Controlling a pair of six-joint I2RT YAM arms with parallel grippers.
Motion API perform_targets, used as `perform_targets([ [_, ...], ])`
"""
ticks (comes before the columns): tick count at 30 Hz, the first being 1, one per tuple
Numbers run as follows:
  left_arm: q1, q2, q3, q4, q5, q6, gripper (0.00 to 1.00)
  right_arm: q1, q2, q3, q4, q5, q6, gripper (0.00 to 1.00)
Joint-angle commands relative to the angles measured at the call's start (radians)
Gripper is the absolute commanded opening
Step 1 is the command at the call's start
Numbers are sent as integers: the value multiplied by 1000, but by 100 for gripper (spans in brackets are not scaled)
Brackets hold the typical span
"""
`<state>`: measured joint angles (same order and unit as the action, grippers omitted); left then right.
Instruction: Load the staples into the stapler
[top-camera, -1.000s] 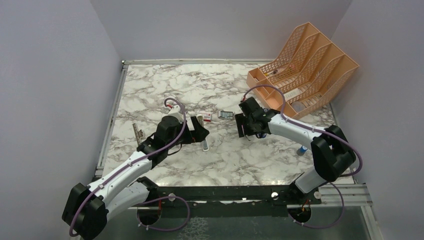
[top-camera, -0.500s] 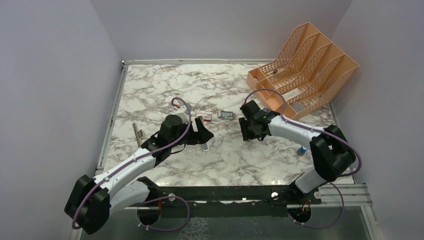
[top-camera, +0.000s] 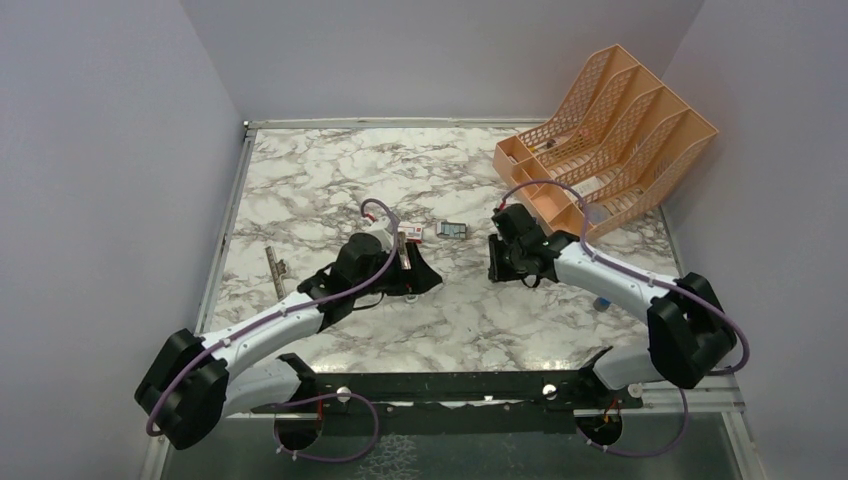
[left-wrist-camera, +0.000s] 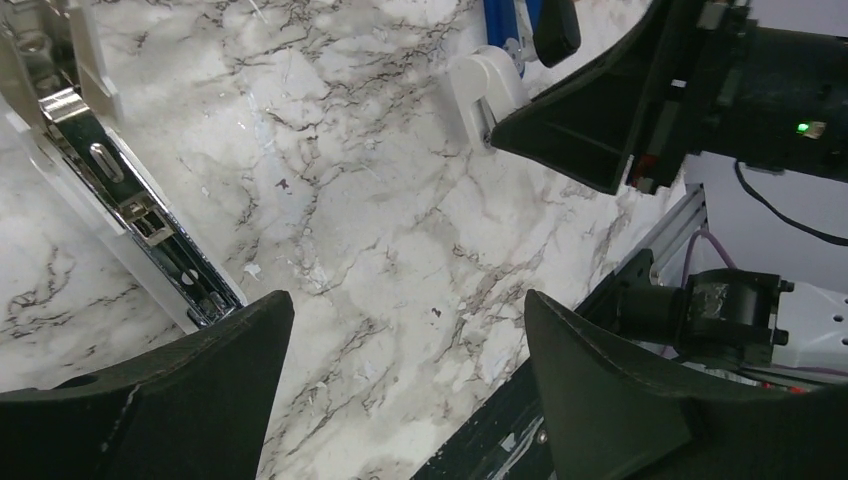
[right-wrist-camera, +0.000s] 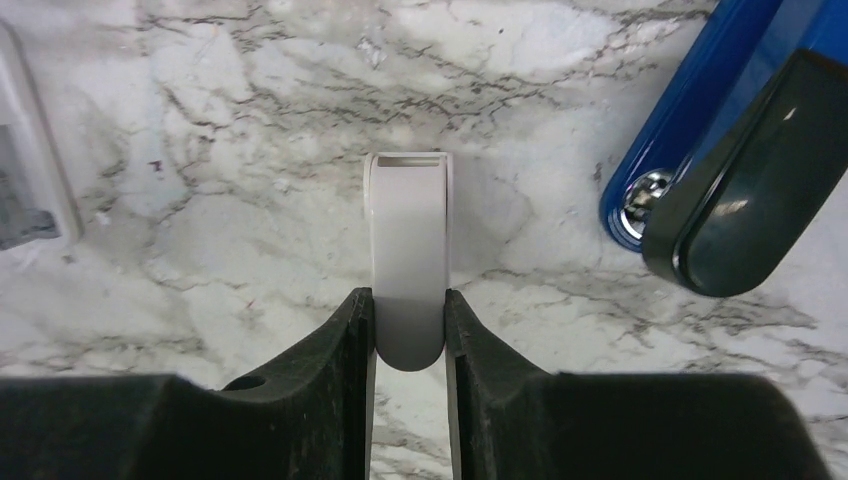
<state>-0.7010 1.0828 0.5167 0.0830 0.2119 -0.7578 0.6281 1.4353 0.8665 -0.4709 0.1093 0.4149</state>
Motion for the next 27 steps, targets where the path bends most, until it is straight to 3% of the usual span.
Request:
perform_targets([
  [1,-46,49,36,44,-63,-72,88,-4,-104,-55,83,-142,148,21],
  [5,-94,77,-11,139,-105,-130,92,-3,-181,-133,169,-281,307,19],
  [8,-123,99,-38,212,-126,-163,89,-4,-239,-218,286,-400,422,18],
  [16,-173,198,-1,249,-147,-130,53,-4,-292,-314,409,-504,623,16],
  [27,-189,218,-38,327,-120,-143,50,-4,-291,-312,443,-543,691,16],
])
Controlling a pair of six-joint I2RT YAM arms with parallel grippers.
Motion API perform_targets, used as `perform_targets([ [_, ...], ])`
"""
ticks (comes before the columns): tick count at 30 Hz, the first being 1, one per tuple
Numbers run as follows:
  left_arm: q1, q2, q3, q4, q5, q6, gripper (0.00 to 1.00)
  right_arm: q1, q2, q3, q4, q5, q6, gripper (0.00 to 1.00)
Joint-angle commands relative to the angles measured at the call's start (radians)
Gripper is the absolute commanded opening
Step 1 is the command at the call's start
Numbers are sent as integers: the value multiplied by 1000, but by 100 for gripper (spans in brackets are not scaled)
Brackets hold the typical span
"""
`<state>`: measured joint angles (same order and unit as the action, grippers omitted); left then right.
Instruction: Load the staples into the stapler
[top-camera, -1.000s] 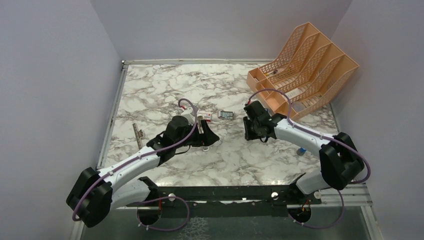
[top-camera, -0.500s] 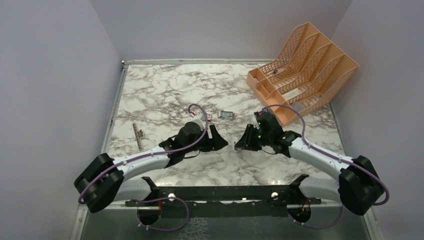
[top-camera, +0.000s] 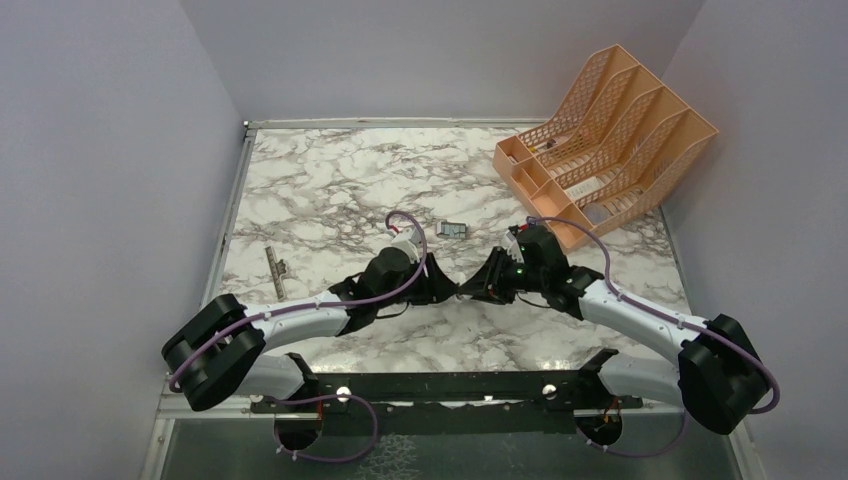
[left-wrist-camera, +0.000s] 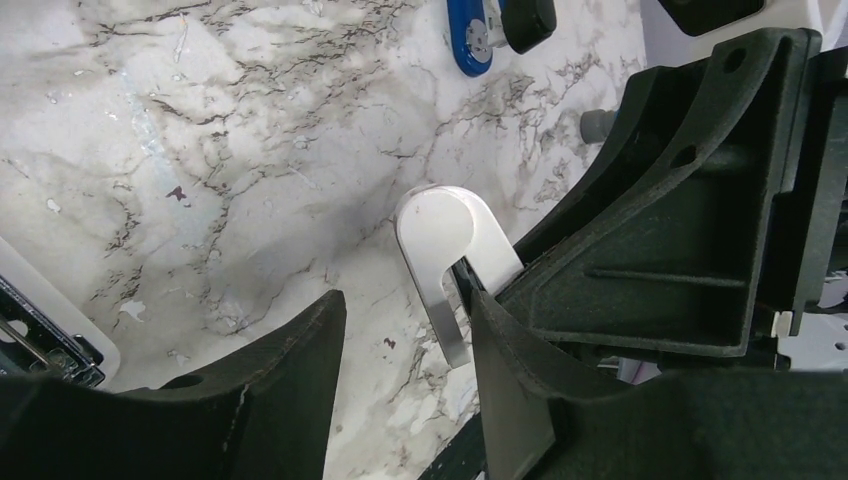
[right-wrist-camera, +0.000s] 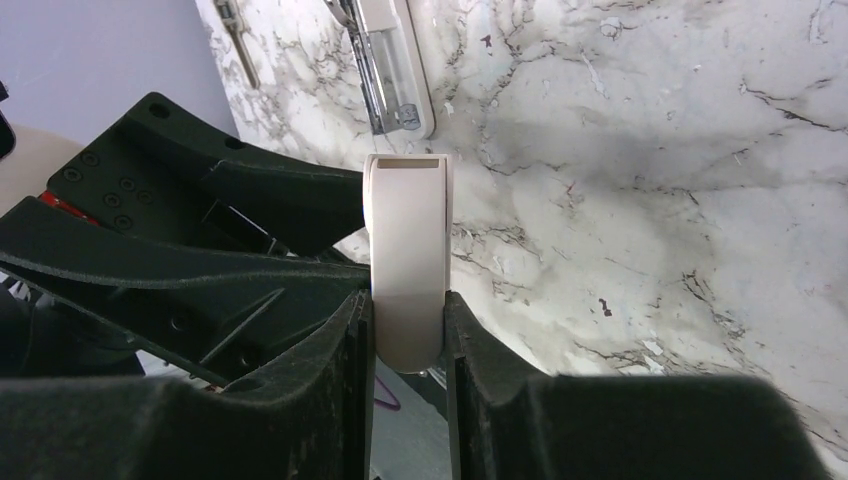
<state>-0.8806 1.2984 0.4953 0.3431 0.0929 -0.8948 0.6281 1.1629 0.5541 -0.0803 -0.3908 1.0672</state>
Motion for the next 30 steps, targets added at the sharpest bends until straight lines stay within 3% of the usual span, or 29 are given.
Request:
perform_targets([
  [1,-9,1,-22,70,-4,-10,48,-4,-19,1,57,-47,41,16],
  [18,-11,-30,-69,60,0,39,0,-7,-46,70,-80,76,-13,16],
  [25,-12,-35,-59,8,20,108,0,-28,-42,124,-164,121,-90,17],
  [30,-11,-56,-57,5,61,176,0,-60,-31,138,-182,134,-144,23],
])
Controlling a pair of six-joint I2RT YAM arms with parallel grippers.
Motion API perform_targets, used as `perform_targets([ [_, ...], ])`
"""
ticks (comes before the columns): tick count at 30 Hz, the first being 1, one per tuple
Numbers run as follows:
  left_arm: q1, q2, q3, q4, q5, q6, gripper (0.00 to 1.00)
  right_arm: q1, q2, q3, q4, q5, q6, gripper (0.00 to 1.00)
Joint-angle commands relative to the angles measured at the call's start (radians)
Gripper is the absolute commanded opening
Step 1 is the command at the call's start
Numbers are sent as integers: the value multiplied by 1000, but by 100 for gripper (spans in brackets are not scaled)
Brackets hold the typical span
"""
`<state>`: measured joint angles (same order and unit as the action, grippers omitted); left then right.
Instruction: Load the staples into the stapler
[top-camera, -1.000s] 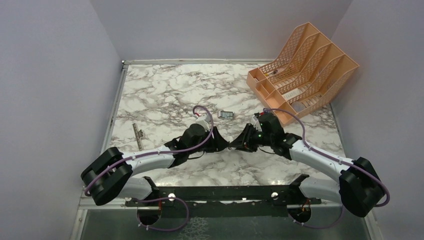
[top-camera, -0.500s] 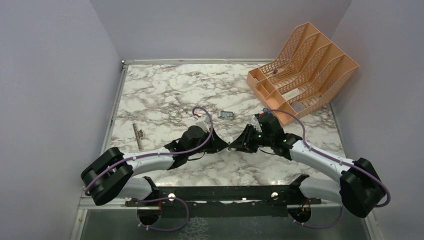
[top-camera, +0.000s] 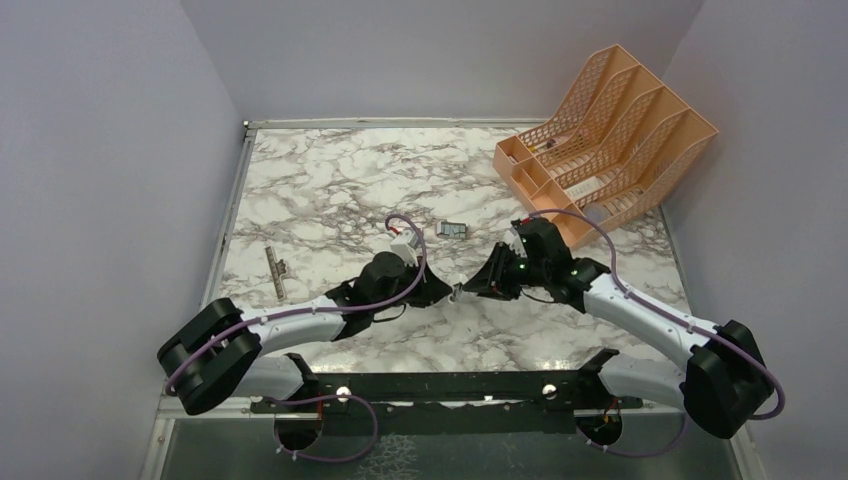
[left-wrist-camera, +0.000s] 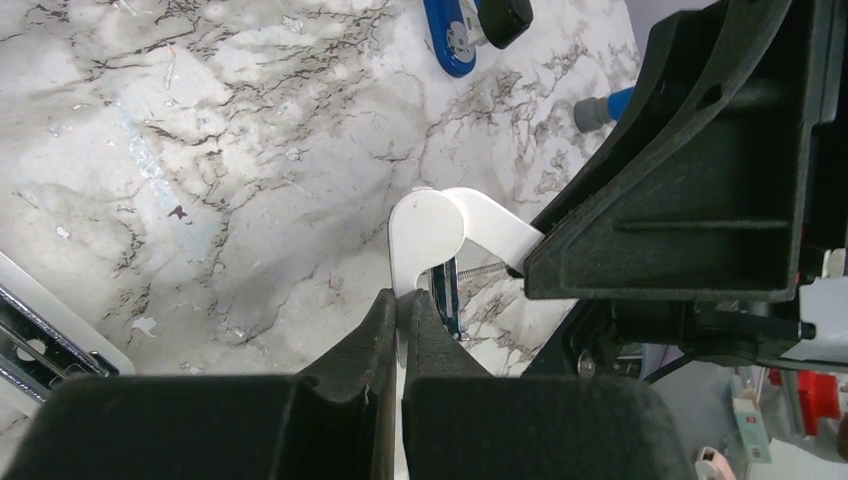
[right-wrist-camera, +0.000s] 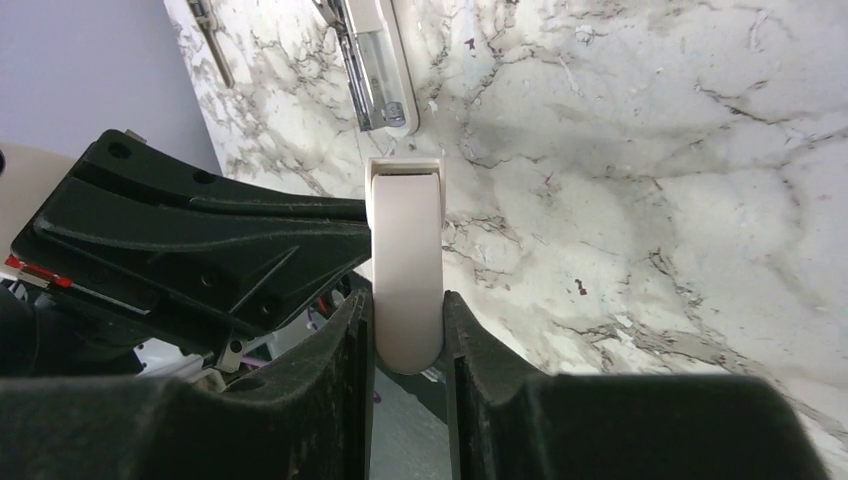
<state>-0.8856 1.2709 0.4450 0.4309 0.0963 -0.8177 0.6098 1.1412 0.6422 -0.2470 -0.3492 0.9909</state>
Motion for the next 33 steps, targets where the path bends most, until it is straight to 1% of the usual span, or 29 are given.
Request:
perform_targets([
  [1,-7,-36,-5,-83,65,112,0,-51,-8,56,-25,97,-79,25],
  [9,-6,-53,22,-83,151,196,0,-85,6,76,-29,79,-135,30],
  [13,-7,-72,24,-88,149,231,0,-94,9,82,-26,70,-162,36],
  [16,-6,-77,36,-92,135,214,0,-93,25,79,-5,16,-164,42],
  [20,-7,-43,74,-91,105,167,0,-93,59,42,61,-74,-156,48],
  [22,-6,-19,91,-92,87,142,0,-93,64,14,107,-107,-144,53],
  [25,-8,16,105,-93,77,115,0,-94,48,-18,162,-124,-134,68],
  [27,-7,35,110,-95,80,106,0,-93,41,-27,185,-128,-133,72],
  [30,-6,53,114,-93,84,99,0,-93,46,-33,198,-125,-134,74],
  [33,-6,61,119,-93,87,95,0,-93,72,-36,201,-115,-132,72],
])
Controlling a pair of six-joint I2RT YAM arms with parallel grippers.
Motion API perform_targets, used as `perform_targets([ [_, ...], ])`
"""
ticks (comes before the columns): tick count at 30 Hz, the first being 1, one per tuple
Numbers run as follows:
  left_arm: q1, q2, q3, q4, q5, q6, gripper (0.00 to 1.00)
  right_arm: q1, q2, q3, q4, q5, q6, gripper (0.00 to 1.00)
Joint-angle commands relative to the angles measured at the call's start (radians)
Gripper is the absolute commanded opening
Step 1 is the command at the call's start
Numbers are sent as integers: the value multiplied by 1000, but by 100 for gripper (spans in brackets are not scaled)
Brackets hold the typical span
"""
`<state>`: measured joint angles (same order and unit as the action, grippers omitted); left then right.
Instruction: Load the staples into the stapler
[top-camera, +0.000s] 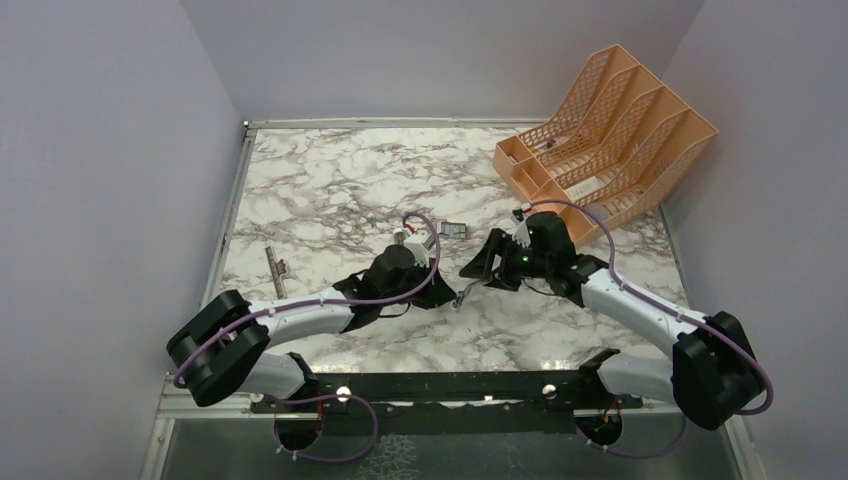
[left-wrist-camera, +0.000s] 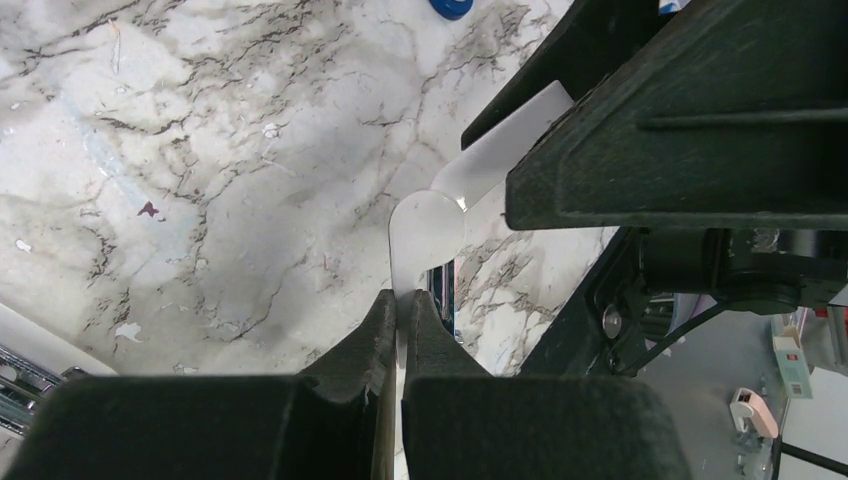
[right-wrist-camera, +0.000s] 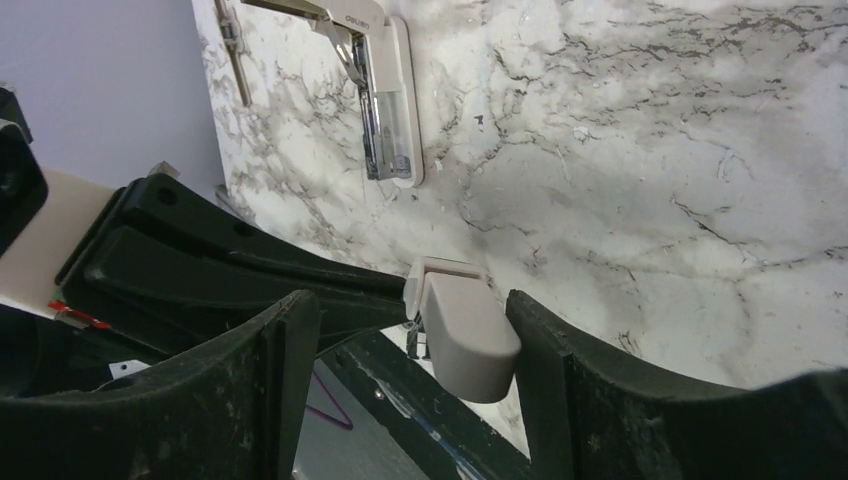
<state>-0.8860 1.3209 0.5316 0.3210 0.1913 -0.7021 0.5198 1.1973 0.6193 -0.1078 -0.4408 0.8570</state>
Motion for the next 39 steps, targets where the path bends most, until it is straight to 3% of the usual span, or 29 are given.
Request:
perform_targets([
  [1,-6,11,32,16,-8,-20,0,-1,27,-14,66,-22,2,71],
  [12,-7,24,43,16,-15,-11,0,15,109,-20,99,-31,18,64],
  [24,-6,32,45,13,-33,7,0,46,168,1,89,-13,76,36],
  [34,-5,-69,105,-275,-292,93,45,117,256,183,-113,203,-75,31],
  [39,-5,-184,143,-440,-499,101,52,161,392,329,-238,224,-175,30],
])
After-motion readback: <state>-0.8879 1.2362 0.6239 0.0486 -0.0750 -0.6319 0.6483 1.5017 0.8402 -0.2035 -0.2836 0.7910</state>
